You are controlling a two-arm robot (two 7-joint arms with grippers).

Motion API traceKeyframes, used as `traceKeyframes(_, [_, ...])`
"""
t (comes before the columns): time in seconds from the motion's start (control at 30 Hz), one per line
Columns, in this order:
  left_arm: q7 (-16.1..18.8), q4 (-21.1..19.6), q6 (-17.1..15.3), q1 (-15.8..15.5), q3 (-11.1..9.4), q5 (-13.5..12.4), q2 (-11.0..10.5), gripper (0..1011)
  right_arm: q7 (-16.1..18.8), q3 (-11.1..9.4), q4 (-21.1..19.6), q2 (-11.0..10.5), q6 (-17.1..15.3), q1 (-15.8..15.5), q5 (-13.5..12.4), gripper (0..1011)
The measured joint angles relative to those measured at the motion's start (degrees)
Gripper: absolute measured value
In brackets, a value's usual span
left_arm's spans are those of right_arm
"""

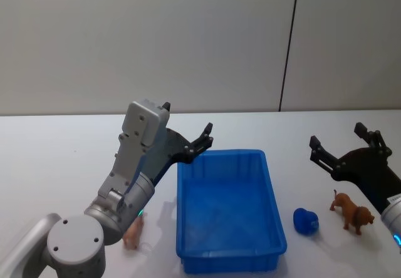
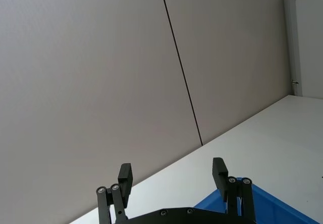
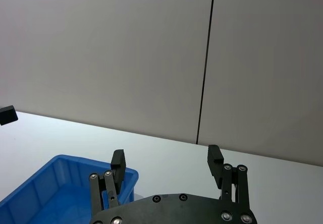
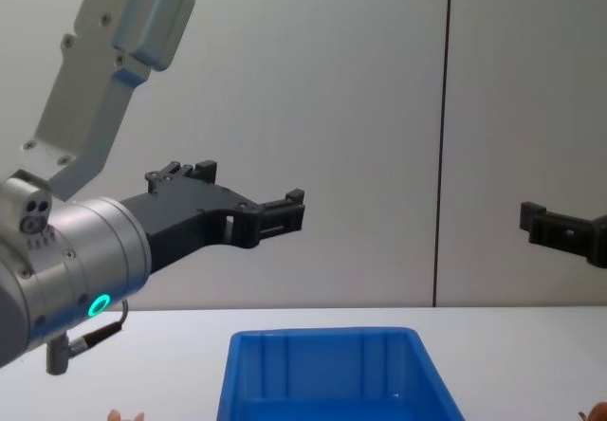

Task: Pick up the two dolls from the table and place them into the box.

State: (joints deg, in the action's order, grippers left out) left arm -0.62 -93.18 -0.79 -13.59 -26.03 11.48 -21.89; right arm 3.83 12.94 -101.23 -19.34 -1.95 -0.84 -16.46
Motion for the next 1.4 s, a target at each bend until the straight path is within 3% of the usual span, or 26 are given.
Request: traceKeyframes(1.4, [0.0, 0.0, 0.0, 0.0, 0.0, 0.0, 0.0, 1003, 0.0, 0.0, 0.0, 0.0, 0.0, 0.0, 0.0, 1001])
